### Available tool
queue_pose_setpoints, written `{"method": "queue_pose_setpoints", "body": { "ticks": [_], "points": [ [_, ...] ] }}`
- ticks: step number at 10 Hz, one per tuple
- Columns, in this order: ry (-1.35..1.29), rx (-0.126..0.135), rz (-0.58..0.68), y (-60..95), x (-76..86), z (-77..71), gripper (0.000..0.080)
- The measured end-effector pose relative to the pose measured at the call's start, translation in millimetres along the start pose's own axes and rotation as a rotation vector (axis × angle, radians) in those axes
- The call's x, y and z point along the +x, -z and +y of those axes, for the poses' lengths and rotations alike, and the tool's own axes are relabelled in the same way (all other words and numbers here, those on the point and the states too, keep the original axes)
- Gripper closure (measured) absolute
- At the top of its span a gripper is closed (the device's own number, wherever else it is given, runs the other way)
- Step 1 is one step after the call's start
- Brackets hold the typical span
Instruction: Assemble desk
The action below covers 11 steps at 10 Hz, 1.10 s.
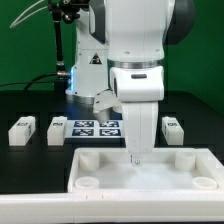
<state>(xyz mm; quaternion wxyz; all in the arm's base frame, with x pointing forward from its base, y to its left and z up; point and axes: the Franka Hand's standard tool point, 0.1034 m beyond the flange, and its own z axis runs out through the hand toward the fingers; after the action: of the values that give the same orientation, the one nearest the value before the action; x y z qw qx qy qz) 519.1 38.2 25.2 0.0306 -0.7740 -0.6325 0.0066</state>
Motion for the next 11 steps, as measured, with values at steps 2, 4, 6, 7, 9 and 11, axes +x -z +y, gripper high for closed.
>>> {"method": "queue_pose_setpoints", "body": {
  "ticks": [2,4,6,7,9,11],
  "points": [
    [-0.141,-0.018,-0.009,16.4,15.3,-9.9,0.0151],
    [-0.417,-0.039,-0.004,31.2,45.8,-16.2,0.0151],
    [-0.611,-0.042,0.003,36.3,75.3,-19.6,0.0151],
    [-0.678,-0.049,0.022,35.5,78.1,-18.4,0.0151],
    [-0.826,-0.044,0.027,35.2,78.2,-18.8,0.0151],
    [-1.052,-0.02,0.005,29.6,80.7,-30.7,0.0151]
  ]
}}
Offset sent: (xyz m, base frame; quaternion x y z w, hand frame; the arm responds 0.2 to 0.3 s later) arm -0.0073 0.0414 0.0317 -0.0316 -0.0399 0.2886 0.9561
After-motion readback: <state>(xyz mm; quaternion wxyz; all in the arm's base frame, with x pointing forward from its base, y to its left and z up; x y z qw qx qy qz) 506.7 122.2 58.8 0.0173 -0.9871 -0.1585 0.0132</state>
